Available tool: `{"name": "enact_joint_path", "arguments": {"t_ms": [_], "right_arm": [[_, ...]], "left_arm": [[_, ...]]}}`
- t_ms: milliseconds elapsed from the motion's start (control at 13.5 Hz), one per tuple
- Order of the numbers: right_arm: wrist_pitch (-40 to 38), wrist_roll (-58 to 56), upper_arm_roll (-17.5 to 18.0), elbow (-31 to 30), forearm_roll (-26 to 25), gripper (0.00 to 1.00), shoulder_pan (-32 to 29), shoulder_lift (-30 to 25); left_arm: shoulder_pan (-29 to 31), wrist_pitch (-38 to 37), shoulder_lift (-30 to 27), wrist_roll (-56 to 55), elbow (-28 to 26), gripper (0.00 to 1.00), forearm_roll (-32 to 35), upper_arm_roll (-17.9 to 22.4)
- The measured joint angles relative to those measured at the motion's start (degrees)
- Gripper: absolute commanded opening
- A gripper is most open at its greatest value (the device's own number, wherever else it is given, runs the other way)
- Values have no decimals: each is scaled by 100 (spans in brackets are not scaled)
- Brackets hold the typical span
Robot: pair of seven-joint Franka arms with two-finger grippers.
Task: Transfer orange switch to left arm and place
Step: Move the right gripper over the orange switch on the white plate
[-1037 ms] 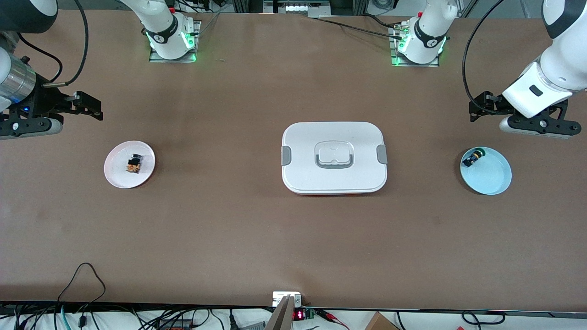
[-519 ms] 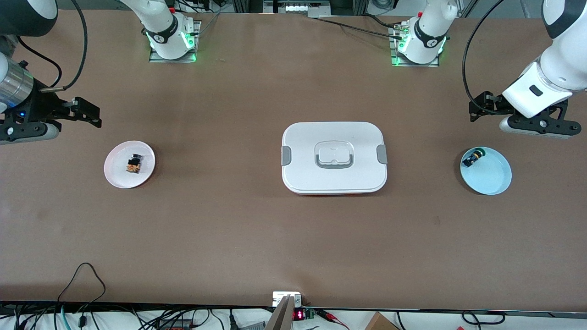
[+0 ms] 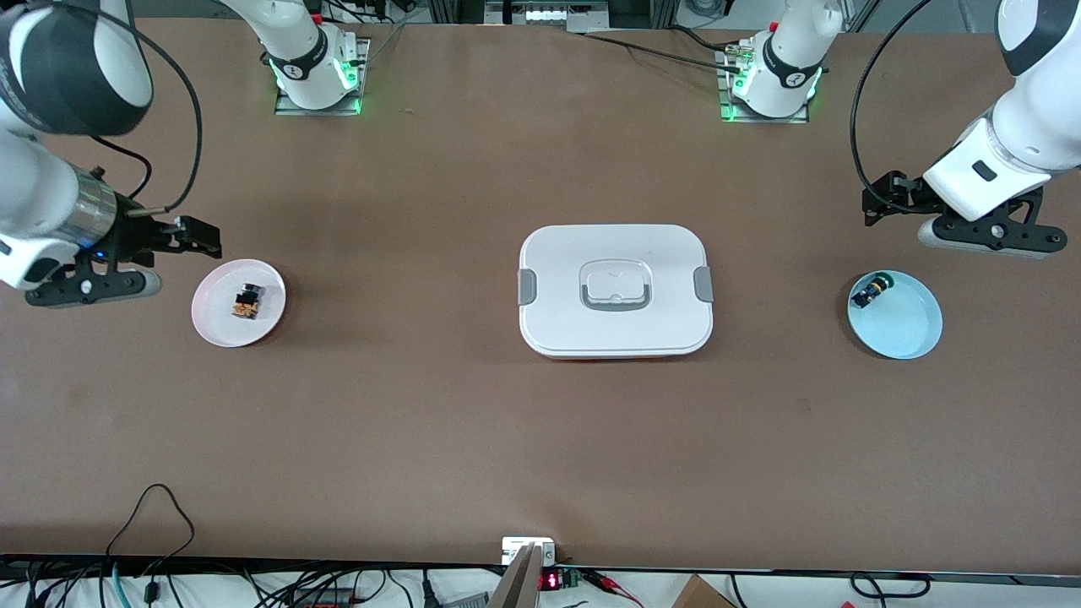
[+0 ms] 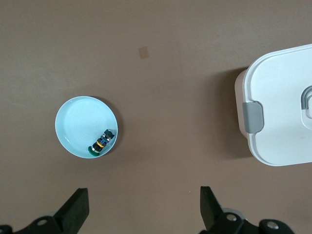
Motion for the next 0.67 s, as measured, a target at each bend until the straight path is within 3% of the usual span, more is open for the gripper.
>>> {"name": "enact_joint_path", "arguments": {"t_ms": [667], "right_arm": [[-247, -1429, 9, -40, -2, 100, 90, 190]], "left_arm": [[0, 0, 71, 0, 109, 100, 0, 0]]}}
